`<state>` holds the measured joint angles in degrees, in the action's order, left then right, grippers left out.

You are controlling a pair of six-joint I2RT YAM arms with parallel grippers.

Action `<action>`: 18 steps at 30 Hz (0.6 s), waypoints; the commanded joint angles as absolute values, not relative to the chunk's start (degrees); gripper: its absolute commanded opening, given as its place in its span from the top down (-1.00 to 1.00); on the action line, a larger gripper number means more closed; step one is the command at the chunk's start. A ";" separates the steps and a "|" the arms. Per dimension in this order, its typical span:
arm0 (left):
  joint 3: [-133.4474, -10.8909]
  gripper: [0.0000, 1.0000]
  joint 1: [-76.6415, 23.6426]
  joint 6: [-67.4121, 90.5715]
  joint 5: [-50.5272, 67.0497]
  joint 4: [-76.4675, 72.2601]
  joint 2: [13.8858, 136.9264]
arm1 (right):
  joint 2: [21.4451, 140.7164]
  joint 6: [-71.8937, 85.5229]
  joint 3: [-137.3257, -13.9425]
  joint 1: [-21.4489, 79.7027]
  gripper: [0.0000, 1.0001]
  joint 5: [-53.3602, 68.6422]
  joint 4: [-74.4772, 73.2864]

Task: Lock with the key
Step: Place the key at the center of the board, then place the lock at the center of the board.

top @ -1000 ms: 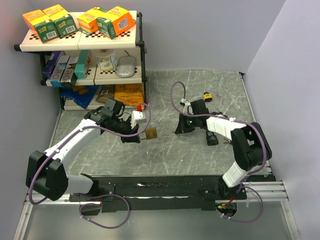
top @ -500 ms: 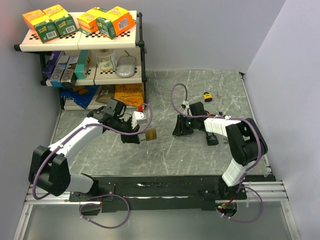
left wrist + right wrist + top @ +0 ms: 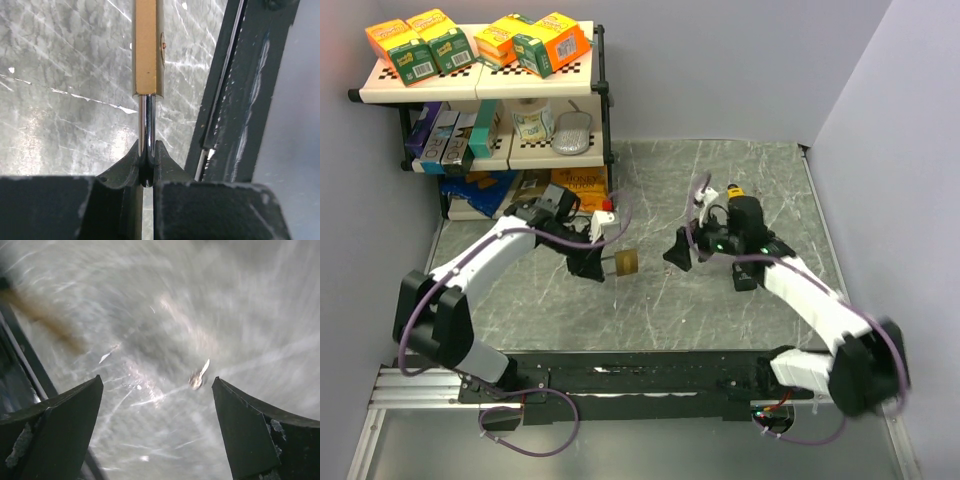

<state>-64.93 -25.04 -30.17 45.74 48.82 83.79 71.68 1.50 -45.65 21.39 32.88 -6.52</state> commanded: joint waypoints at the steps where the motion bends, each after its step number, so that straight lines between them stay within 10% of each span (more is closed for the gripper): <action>1: -73.47 0.98 -24.96 -25.84 53.86 53.24 87.18 | 58.73 -28.74 -42.81 24.86 -0.99 39.37 -6.93; 18: -74.53 0.98 -29.00 -21.72 67.06 60.12 92.11 | 56.42 -59.06 -42.28 48.24 -0.99 30.50 -8.44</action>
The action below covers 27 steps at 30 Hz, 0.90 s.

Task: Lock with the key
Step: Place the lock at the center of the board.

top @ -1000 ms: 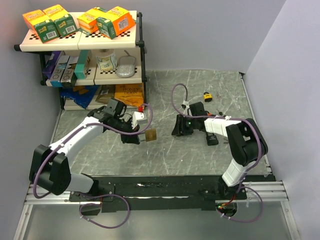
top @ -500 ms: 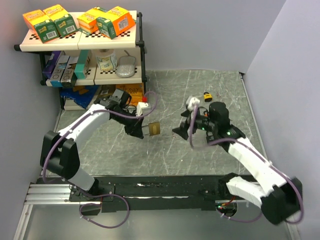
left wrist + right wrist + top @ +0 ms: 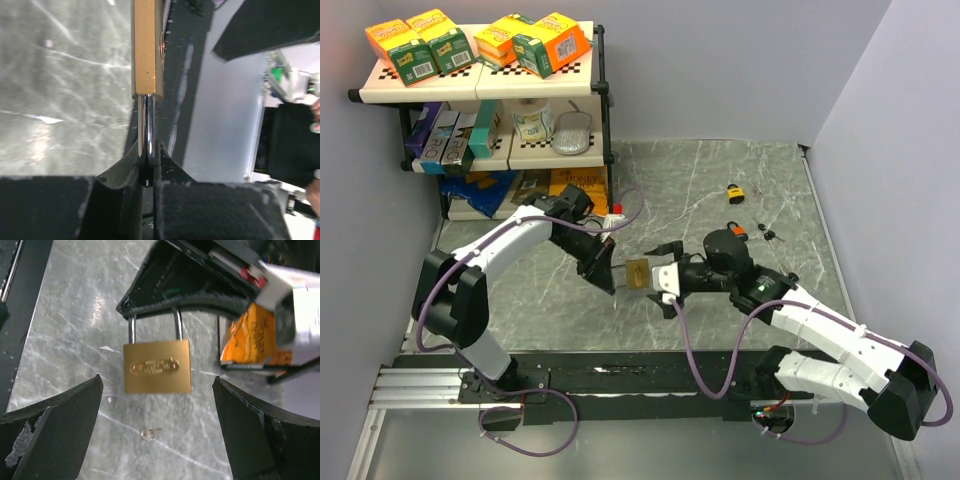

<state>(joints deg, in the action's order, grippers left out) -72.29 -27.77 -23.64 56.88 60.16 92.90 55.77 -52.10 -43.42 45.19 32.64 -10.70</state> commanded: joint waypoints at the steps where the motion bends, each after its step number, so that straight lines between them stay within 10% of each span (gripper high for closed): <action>1: -74.53 0.98 -29.18 -21.54 67.32 60.12 92.11 | 56.77 -59.15 -42.36 48.69 -0.99 30.67 -8.35; 27: -76.99 0.98 -31.29 -25.93 70.40 65.21 94.66 | 59.76 -58.18 -39.37 53.61 -0.63 24.34 0.79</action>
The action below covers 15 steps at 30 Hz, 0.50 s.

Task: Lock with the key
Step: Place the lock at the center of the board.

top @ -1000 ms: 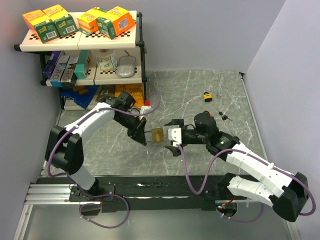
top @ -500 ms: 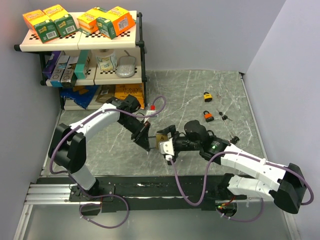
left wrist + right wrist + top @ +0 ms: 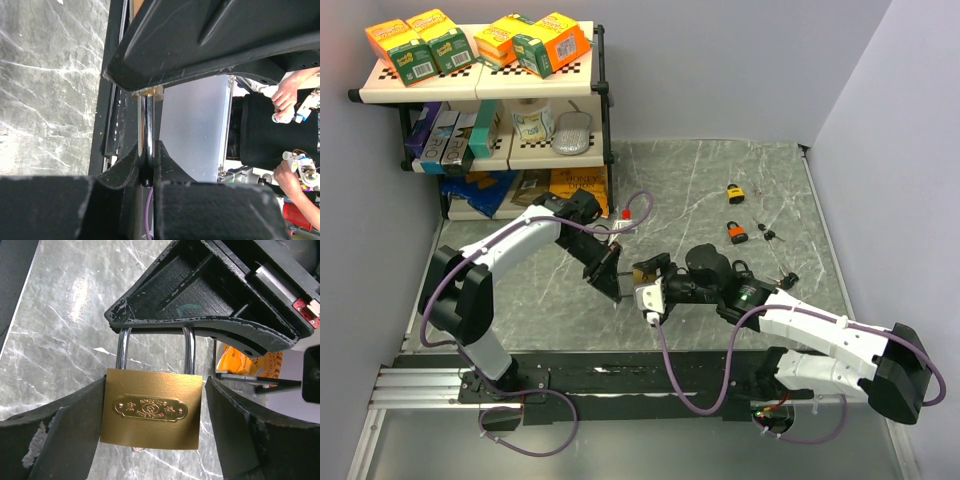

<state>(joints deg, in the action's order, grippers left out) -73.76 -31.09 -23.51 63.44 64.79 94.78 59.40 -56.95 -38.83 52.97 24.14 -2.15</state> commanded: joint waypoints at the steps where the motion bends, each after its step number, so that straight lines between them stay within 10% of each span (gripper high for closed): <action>1: -76.99 0.98 -31.46 -25.93 70.31 65.13 94.66 | 59.94 -58.10 -39.55 53.61 -0.58 24.35 0.36; 5: -76.82 0.88 -31.38 -25.58 69.35 64.60 94.48 | 60.47 -57.75 -40.34 53.61 -0.05 24.87 -1.23; 9: -75.15 0.05 -31.12 -22.51 66.98 60.58 92.29 | 60.73 -54.25 -41.13 53.61 0.39 24.08 -1.67; 12: -71.82 -0.98 -28.31 -18.47 66.10 54.09 88.88 | 61.87 -47.24 -43.24 53.44 0.53 21.54 -2.81; 15: -66.46 -0.93 -21.20 -9.52 65.04 46.09 82.83 | 64.07 -35.66 -46.22 52.39 0.53 18.99 -5.87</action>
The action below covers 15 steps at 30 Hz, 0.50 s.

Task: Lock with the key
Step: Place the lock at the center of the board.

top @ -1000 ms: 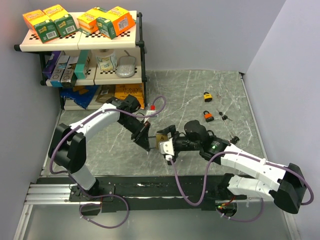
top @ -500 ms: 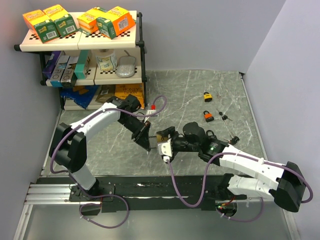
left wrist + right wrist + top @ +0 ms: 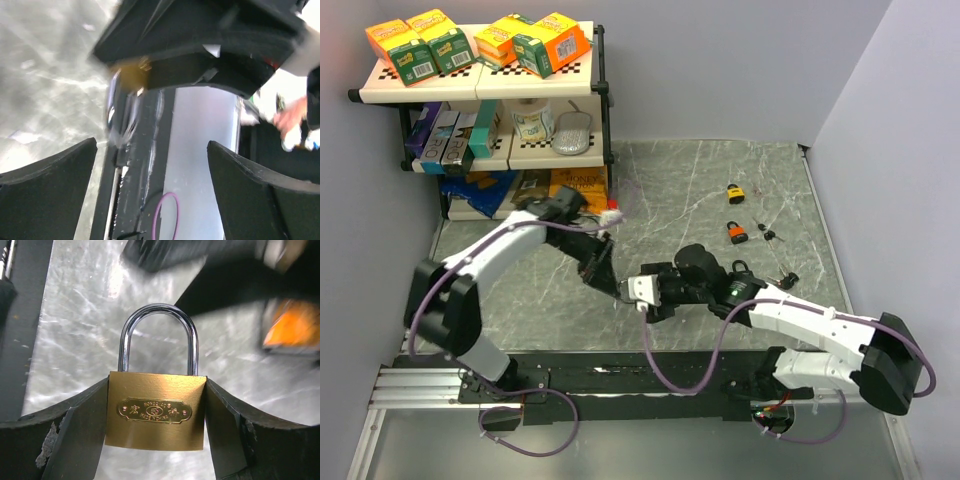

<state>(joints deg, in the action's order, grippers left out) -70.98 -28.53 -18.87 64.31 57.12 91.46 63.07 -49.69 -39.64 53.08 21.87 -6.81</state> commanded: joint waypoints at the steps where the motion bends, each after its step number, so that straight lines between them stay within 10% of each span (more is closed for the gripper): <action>1: -65.23 -0.93 -19.09 -6.97 63.73 40.49 81.23 | 64.77 -32.46 -47.54 51.43 0.55 18.38 -6.76; 15: -55.90 -0.93 -0.09 17.41 52.21 24.87 65.48 | 81.47 8.15 -55.10 42.28 0.64 7.30 -10.29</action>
